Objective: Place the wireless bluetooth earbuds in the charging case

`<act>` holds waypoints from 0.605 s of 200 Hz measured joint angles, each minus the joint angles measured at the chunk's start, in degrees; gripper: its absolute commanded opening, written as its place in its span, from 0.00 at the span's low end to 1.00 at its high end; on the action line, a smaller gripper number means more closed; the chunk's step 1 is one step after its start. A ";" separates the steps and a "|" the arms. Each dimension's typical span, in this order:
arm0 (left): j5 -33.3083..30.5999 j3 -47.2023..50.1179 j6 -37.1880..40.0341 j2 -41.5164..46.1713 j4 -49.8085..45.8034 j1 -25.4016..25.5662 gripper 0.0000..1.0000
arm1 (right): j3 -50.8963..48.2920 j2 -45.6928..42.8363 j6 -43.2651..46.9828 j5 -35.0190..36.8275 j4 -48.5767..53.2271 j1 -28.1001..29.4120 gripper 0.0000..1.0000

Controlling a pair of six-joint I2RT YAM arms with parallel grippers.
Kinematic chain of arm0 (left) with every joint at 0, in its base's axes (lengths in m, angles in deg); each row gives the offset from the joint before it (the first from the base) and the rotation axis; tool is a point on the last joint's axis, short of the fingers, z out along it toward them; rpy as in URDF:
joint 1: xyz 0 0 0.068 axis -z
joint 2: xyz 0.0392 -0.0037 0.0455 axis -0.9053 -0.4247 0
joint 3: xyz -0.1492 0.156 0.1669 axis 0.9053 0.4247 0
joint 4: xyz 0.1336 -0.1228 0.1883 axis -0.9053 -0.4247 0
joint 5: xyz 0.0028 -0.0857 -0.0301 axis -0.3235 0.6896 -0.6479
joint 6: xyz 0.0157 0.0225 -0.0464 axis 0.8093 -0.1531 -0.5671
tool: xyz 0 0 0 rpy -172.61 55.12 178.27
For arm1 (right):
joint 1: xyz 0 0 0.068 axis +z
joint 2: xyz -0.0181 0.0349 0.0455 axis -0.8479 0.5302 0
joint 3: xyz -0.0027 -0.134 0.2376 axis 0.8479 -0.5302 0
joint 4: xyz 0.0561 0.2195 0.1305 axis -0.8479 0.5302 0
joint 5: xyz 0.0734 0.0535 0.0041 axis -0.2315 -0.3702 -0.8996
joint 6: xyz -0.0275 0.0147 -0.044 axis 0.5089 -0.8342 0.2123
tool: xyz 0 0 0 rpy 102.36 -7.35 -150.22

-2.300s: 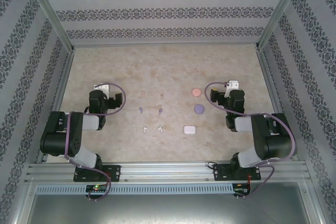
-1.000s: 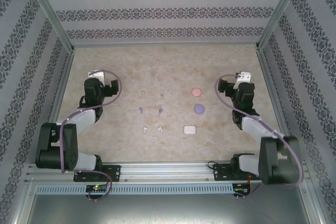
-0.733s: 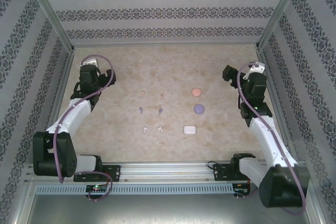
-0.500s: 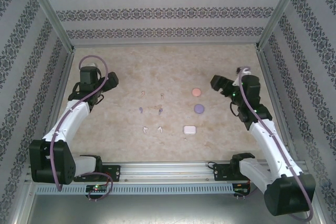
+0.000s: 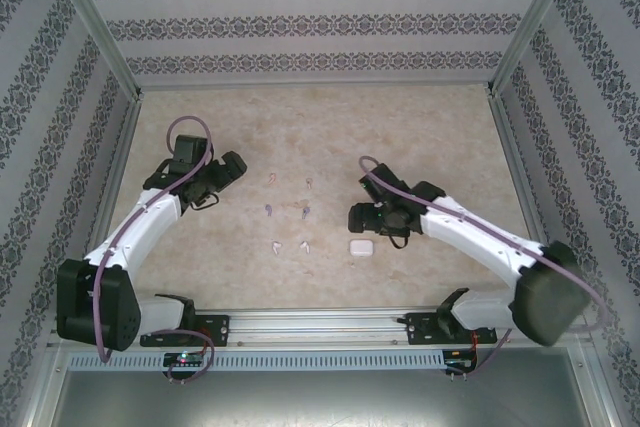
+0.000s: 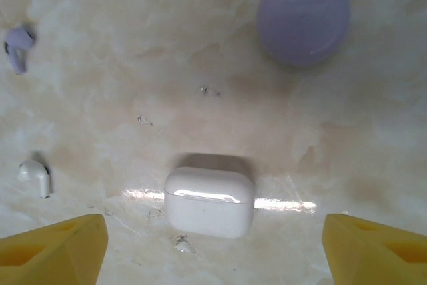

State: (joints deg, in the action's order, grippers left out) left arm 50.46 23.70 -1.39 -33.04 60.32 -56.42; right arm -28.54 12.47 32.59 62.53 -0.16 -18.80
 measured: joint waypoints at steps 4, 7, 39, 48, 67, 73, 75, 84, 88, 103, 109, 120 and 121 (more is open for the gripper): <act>-0.07 0.37 -0.17 0.35 0.00 0.50 1.00 | 0.50 1.07 -0.20 0.28 0.33 0.52 0.80; -0.13 0.63 -0.33 0.70 0.00 0.83 1.00 | 0.85 1.95 -0.37 0.59 0.55 0.85 0.80; -0.24 1.81 -0.68 3.50 0.22 2.36 1.00 | 3.26 9.01 -2.60 2.93 2.62 3.52 0.80; -0.31 1.84 -0.68 3.78 0.39 2.36 1.00 | 3.72 10.54 -3.17 3.39 3.08 4.04 0.79; -0.46 1.90 -0.66 3.89 0.66 2.38 1.00 | 4.33 13.53 -4.28 3.76 3.37 5.05 0.79; -0.46 1.92 -0.66 3.89 0.68 2.38 1.00 | 4.35 14.43 -4.66 3.78 3.37 5.38 0.79; -0.46 1.95 -0.66 3.89 0.68 2.38 1.00 | 4.35 14.64 -4.70 3.76 3.39 5.49 0.79; -0.46 2.08 -0.66 3.89 0.81 2.38 1.00 | 4.35 15.41 -5.16 3.78 3.39 5.95 0.80; -0.46 2.12 -0.66 3.89 0.85 2.38 1.00 | 4.35 15.76 -5.44 3.78 3.34 6.16 0.79; -0.44 2.27 -0.63 3.89 1.14 2.38 1.00 | 4.35 16.57 -6.29 3.76 3.13 6.75 0.80; -0.46 2.27 -0.63 3.89 1.16 2.38 1.00 | 4.33 16.85 -6.62 3.76 2.89 6.84 0.79; -0.46 2.27 -0.61 3.89 1.29 2.38 1.00 | 4.11 17.33 -7.34 3.76 2.19 6.84 0.79; -0.46 2.27 -0.61 3.89 1.33 2.38 1.00 | 4.09 17.38 -7.39 3.76 2.08 6.84 0.79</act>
State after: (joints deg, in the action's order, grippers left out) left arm 50.00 25.98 -2.00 -29.15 61.65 -54.04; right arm -24.45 29.85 25.20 66.29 1.92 -11.96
